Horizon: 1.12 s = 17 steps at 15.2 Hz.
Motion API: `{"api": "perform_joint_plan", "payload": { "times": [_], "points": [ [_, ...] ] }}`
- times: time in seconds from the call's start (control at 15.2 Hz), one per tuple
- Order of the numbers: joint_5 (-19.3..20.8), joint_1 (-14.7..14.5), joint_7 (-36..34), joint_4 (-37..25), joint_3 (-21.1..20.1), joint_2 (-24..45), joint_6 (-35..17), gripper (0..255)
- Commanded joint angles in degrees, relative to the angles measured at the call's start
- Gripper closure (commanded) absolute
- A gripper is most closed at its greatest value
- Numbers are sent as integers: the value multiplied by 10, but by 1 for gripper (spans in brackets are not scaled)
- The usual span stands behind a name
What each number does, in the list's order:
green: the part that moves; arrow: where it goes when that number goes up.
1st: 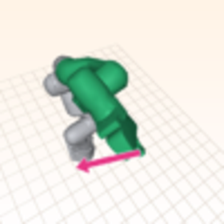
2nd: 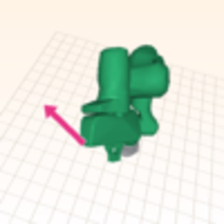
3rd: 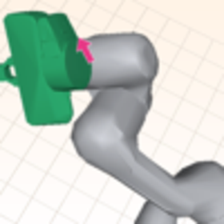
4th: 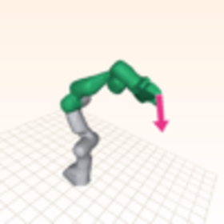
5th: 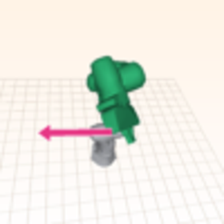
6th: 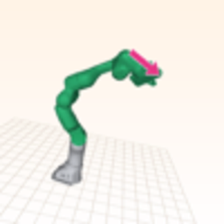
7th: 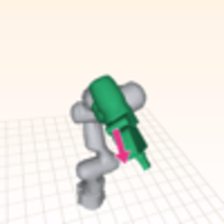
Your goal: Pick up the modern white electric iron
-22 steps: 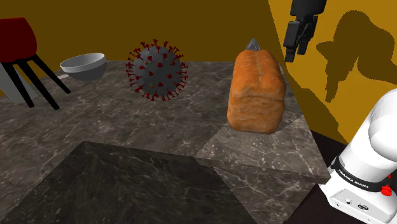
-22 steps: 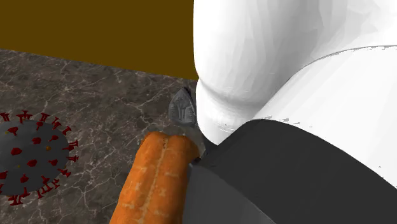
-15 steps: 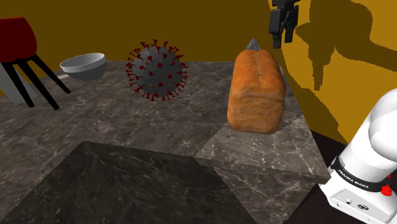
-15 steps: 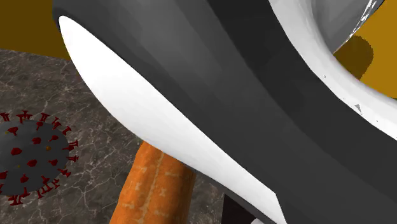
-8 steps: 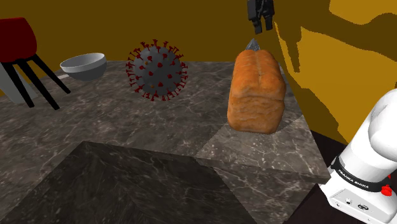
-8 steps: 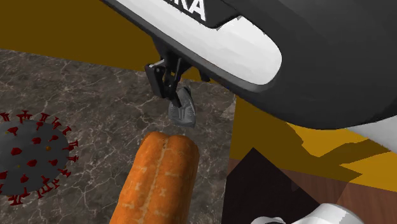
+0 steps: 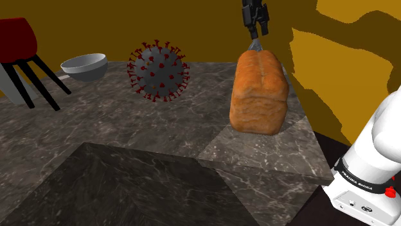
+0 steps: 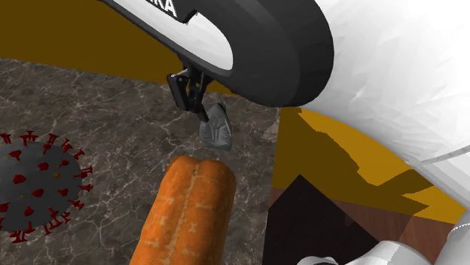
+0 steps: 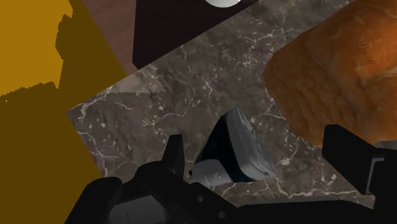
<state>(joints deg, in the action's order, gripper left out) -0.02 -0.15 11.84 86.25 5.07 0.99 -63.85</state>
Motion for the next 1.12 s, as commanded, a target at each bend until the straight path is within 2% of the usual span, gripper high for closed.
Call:
{"api": "perform_joint_plan", "payload": {
  "times": [0.0, 0.13, 0.2, 0.79, 1.06],
  "points": [
    [0, 0, 0, 28, 0, -6, -22, 0],
    [0, 0, 0, 28, 0, -6, -22, 0],
    [0, 0, 0, 28, 0, -6, -23, 255],
    [0, 0, 0, 28, 0, -6, -22, 255],
    [0, 0, 1, -17, 0, 5, 12, 255]
  ]
}}
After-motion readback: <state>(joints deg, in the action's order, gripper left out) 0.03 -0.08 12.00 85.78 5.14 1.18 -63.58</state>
